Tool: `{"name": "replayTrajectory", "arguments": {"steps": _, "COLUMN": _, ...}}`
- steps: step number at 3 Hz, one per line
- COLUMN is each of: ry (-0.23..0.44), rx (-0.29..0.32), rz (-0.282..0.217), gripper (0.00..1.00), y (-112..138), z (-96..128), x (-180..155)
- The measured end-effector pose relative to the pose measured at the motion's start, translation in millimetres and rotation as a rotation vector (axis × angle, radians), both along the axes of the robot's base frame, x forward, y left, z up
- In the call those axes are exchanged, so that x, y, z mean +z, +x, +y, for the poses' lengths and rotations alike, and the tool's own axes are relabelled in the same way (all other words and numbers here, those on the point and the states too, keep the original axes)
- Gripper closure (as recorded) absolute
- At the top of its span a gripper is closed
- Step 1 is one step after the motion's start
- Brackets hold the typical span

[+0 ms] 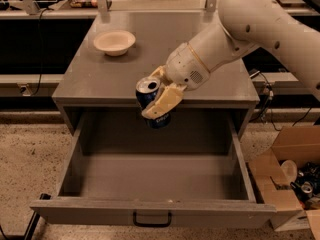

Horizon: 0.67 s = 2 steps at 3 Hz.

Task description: Place pepsi can into top drawer

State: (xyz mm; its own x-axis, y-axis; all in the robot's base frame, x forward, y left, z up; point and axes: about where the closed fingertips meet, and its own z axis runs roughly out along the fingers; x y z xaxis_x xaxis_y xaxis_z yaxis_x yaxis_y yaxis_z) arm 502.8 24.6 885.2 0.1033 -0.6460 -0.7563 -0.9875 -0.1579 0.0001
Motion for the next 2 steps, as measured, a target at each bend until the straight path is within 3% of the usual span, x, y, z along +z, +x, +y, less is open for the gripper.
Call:
{"name": "replayTrajectory", "arguments": {"steps": 1, "ry": 0.07, "rx": 0.005, "rz": -0.007, "gripper": 1.0, "y": -4.3, "z": 9.4, "x": 9.2}}
{"name": "replayTrajectory", "arguments": {"steps": 2, "ry": 0.167, "rx": -0.039, "rz": -0.067, "gripper": 1.0, "y": -28.6, "z": 13.4, "x": -6.7}}
